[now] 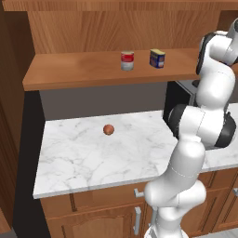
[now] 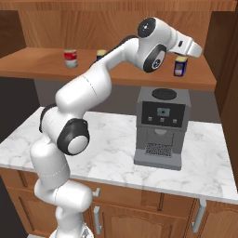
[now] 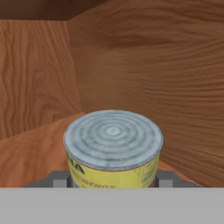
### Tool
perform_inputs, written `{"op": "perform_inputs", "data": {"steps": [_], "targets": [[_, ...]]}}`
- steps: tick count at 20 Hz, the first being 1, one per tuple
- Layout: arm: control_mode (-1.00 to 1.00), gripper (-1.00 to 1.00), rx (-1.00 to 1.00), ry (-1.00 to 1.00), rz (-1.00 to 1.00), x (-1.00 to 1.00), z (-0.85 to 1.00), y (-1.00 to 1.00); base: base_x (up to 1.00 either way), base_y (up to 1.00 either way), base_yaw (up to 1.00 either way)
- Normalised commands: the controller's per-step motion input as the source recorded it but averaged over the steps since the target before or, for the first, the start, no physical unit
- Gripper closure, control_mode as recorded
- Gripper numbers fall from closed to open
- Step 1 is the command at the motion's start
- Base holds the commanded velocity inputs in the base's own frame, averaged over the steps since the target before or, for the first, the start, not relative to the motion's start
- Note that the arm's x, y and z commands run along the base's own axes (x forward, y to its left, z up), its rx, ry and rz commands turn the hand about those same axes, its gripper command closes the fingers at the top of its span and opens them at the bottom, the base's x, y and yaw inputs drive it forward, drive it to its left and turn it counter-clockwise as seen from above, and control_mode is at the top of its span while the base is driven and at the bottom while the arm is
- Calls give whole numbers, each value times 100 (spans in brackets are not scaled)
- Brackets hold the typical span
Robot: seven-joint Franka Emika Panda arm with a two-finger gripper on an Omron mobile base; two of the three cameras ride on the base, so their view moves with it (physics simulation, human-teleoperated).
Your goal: Stack two cans on top of the other two cans in the cabinet.
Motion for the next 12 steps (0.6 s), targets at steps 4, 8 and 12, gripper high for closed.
{"op": "perform_inputs", "data": {"steps": [4, 8, 12], "targets": [[-100, 100, 0, 0, 0, 14, -6, 4, 0, 0, 0], [-100, 100, 0, 0, 0, 6, -2, 0, 0, 0, 0], [-100, 100, 0, 0, 0, 1, -5, 0, 0, 0, 0]]}}
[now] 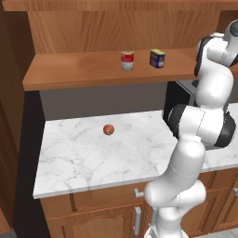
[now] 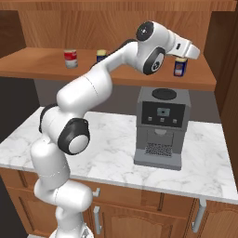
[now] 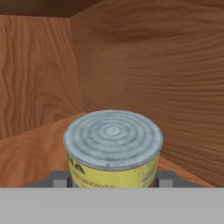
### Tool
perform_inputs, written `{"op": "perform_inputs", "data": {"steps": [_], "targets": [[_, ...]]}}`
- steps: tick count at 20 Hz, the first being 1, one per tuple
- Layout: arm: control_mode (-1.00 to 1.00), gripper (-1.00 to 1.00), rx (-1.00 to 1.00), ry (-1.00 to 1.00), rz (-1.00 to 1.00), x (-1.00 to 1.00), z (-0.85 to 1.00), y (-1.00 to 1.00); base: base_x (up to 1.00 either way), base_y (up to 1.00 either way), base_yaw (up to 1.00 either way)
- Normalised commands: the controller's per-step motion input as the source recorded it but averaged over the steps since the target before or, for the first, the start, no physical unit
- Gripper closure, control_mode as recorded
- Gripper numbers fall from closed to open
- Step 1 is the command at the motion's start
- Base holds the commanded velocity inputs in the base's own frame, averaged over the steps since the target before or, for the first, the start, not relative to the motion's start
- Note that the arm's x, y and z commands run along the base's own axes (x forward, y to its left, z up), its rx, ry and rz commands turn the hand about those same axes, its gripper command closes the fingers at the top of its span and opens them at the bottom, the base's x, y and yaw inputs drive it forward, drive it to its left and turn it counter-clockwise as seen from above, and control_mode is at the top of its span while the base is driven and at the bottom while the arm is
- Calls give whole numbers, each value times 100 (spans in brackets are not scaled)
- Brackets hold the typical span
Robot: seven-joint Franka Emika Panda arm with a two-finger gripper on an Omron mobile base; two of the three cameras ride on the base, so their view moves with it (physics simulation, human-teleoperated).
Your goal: Stack two cans on top of the other two cans in the cabinet.
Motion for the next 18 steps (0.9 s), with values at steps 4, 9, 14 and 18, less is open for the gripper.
{"op": "perform_inputs", "data": {"steps": [4, 9, 14, 18], "targets": [[-100, 100, 0, 0, 0, 0, -8, 0, 0, 0, 0], [-100, 100, 0, 0, 0, 0, -10, 0, 0, 0, 0], [-100, -100, 0, -1, 0, 0, -11, 0, 0, 0, 0], [-100, -100, 0, -3, 0, 0, -4, 0, 0, 0, 0]]}}
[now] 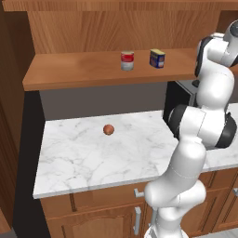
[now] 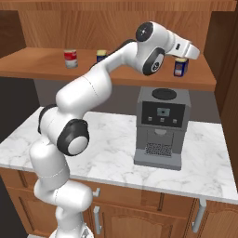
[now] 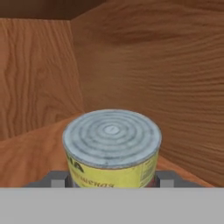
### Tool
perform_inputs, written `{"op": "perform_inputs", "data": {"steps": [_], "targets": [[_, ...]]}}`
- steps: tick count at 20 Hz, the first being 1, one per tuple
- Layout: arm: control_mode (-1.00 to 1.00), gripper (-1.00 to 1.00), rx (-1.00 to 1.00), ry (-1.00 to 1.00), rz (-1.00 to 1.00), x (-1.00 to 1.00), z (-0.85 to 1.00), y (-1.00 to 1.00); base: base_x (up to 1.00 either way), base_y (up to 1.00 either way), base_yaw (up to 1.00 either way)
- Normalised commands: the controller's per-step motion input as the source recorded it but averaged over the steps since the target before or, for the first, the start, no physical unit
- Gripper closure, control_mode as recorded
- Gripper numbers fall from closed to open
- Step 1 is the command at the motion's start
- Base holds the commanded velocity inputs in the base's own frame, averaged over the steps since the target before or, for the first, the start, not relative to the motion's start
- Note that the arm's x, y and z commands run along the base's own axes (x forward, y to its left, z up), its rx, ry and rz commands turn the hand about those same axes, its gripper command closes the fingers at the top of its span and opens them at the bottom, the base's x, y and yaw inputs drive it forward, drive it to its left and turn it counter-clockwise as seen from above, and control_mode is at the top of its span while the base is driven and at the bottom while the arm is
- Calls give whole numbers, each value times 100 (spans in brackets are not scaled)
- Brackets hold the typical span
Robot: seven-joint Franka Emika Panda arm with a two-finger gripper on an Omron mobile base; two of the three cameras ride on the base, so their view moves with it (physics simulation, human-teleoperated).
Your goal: Stack two cans on top of the other two cans in the cabinet.
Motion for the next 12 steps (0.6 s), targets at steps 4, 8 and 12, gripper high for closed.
{"op": "perform_inputs", "data": {"steps": [4, 8, 12], "targets": [[-100, -100, 0, -7, 0, 0, 0, 0, 0, 0, 0], [-100, -100, 0, -11, 0, 0, 0, 7, 0, 0, 0], [-100, -100, -1, -14, 0, 1, 0, 6, 0, 0, 0]]}}
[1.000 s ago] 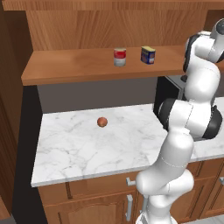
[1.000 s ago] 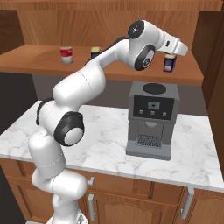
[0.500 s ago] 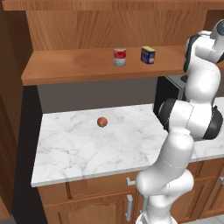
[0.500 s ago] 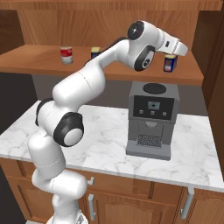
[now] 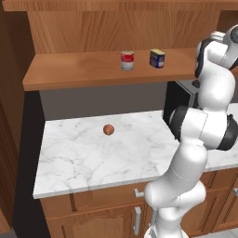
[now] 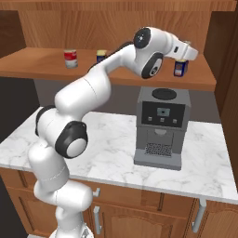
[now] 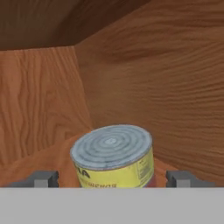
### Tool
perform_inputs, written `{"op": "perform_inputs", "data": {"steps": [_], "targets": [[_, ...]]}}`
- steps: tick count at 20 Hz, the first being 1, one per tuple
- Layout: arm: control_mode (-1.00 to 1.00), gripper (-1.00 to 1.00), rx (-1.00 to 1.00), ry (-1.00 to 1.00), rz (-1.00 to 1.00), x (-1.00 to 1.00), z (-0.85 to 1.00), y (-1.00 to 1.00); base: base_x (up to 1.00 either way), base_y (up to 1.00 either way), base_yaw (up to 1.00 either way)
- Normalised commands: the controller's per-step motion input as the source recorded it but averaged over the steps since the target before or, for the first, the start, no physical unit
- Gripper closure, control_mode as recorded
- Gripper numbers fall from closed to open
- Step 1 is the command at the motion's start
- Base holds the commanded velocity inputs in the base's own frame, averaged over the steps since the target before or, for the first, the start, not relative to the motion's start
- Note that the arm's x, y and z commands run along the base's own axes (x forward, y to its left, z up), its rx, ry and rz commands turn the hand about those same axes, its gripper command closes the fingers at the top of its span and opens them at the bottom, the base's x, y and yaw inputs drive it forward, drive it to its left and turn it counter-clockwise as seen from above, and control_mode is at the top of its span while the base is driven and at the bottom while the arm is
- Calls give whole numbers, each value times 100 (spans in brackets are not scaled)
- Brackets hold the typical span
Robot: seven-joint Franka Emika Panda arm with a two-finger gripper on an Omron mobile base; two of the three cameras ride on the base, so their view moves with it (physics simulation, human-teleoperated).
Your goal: Stack two cans on top of the other two cans in the cabinet.
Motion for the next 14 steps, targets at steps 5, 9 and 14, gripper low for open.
{"op": "perform_inputs", "data": {"steps": [5, 9, 14], "targets": [[-100, -100, -5, -13, -1, -9, 1, 8, 0, 0, 0], [-100, -100, -6, -7, -4, -26, 0, 32, 0, 0, 0], [-100, -100, -5, -4, -6, -25, 2, 37, 0, 0, 0]]}}
